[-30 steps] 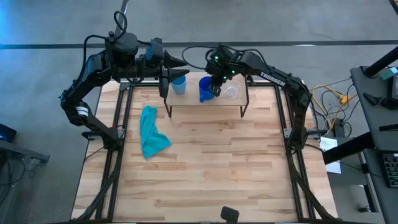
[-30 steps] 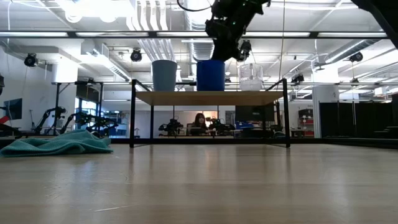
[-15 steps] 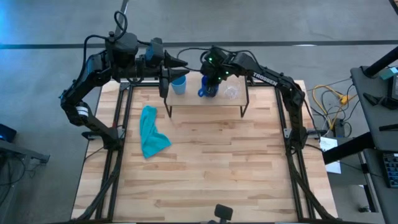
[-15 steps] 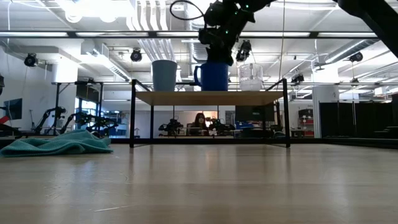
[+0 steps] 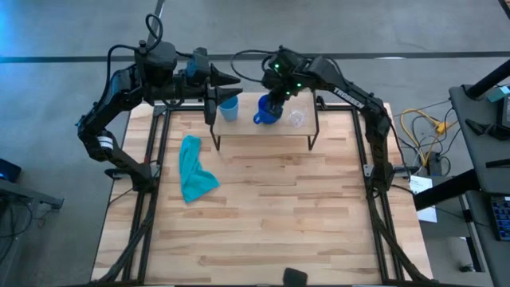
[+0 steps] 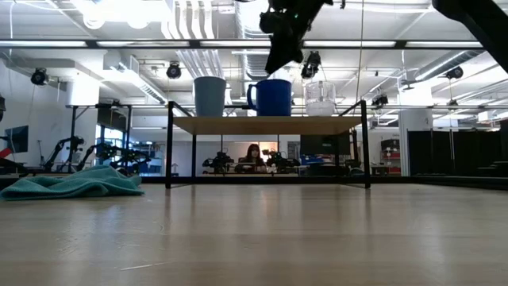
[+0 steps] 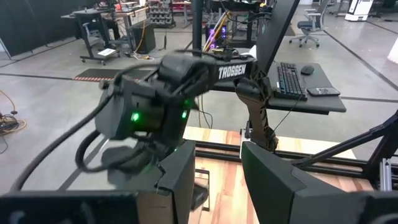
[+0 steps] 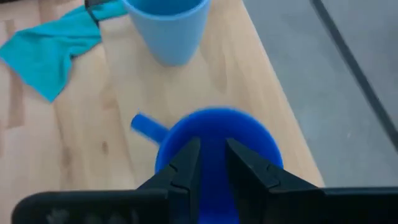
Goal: Stack small to large cups/mugs on shelf
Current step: Return to Home Position
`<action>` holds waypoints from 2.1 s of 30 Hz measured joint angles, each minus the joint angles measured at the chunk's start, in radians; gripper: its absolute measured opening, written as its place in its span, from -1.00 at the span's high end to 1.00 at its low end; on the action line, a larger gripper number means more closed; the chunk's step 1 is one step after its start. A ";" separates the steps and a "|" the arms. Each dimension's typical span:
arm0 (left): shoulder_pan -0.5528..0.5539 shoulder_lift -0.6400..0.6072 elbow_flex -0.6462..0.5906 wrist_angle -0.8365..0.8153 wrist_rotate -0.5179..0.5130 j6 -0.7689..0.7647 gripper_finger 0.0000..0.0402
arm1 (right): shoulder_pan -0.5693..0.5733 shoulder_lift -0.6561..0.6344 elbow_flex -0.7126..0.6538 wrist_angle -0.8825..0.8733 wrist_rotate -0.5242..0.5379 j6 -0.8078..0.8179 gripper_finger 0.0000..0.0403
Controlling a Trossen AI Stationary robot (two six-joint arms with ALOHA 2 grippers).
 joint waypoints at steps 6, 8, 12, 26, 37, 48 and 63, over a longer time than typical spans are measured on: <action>0.000 0.000 0.000 -0.001 0.000 0.000 0.41 | 0.015 -0.071 0.073 -0.145 -0.003 0.074 0.67; 0.000 -0.003 0.000 -0.004 -0.001 0.000 0.41 | 0.021 -0.121 0.071 -0.174 -0.002 0.110 0.67; 0.000 -0.011 0.000 -0.005 -0.012 0.000 0.41 | 0.021 -0.228 0.071 -0.218 0.000 0.169 0.67; 0.006 -0.103 0.000 -0.491 -0.311 -0.338 0.41 | 0.073 -0.604 -0.066 -0.204 -0.007 0.304 0.67; 0.000 -0.240 -0.001 -0.496 -0.350 -0.377 0.41 | 0.099 -0.967 -0.629 0.081 -0.008 0.402 0.67; 0.000 -0.406 -0.205 -0.451 -0.464 -0.473 0.41 | 0.100 -1.326 -1.190 0.621 -0.252 0.544 0.67; 0.000 -0.859 -0.805 -0.107 -0.452 -0.628 0.41 | 0.100 -1.600 -1.612 0.821 -0.267 0.693 0.67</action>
